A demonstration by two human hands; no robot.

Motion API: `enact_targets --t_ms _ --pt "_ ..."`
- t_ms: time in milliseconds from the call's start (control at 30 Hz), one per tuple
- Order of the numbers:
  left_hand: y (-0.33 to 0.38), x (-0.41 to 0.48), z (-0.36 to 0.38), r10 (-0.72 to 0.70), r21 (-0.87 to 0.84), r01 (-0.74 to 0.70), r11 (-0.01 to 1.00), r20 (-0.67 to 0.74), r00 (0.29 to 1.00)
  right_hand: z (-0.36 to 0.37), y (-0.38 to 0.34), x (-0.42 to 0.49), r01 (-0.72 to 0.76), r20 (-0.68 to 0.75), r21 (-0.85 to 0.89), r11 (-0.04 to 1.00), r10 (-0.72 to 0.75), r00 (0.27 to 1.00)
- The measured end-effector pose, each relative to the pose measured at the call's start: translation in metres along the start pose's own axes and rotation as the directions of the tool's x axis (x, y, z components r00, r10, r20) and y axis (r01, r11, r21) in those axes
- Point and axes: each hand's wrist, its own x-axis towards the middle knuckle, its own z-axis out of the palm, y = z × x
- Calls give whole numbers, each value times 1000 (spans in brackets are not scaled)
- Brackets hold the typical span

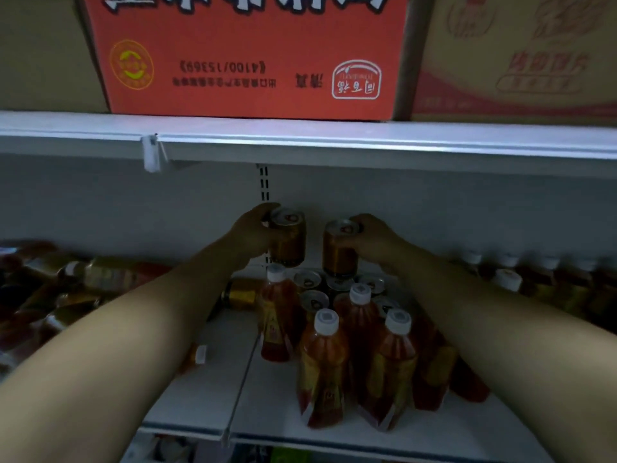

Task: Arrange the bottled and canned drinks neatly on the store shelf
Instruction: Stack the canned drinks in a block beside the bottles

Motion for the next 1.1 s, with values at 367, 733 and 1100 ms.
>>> enact_targets --t_ms 367,733,1100 --pt "-24 32 19 -101 278 43 960 197 975 6 39 26 -158 38 -75 985 161 986" --pt "-25 39 40 -84 166 26 986 353 932 14 55 31 -135 46 -70 988 138 989" --pt "-49 -17 14 -216 -258 277 925 243 946 1 -24 -42 -1 86 -289 957 27 996"
